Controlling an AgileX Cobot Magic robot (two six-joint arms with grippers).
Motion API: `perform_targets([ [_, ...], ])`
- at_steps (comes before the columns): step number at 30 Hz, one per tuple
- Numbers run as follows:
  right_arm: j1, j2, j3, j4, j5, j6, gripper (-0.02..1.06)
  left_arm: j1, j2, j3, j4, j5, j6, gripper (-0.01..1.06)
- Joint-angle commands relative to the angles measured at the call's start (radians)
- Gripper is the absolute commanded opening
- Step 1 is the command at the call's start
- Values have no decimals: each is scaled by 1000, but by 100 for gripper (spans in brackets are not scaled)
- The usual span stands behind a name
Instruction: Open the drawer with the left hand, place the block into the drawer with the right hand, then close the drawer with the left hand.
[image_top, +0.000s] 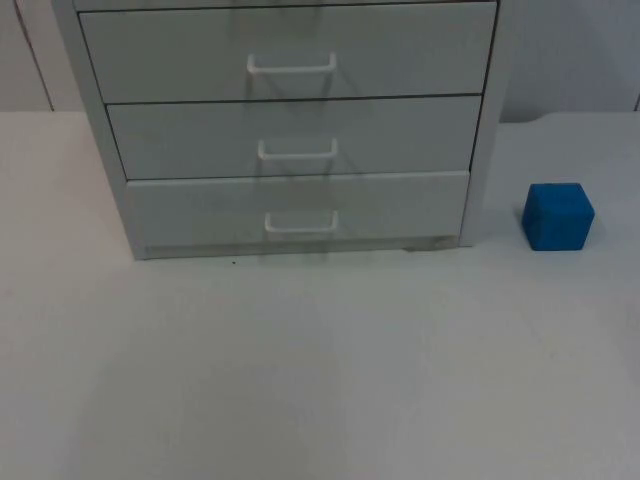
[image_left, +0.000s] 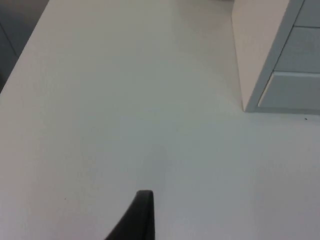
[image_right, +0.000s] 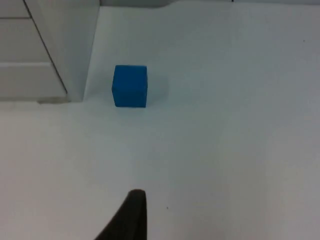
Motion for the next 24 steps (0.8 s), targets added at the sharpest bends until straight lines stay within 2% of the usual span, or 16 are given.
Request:
perform_targets([
  [1, -5, 64, -8, 0, -26, -7, 105, -5, 59, -21, -16, -38, -5, 105],
  [5, -5, 159, -8, 0, -28, -7, 105, -5, 160, -28, -16, -77, 3, 105],
  [11, -5, 277, -8, 0, -28, -5, 105, -5, 235, -28, -14, -85, 11, 105],
  [18, -5, 297, -8, 0, -28, -5, 105, -5, 266, -28, -14, -90, 26, 104],
  [20, -5, 297, -8, 0, -30, -5, 105, -5, 269, -28, -14, -90, 26, 97],
  [22, -5, 297, -8, 0, -36, -5, 105, -5, 277, -28, -14, -92, 26, 82],
  [23, -5, 297, -8, 0, -36, -5, 105, -5, 277, -28, -14, -92, 26, 82],
  [24, -5, 297, -8, 0, -36, -5, 105, -5, 278, -28, -14, -97, 26, 72],
])
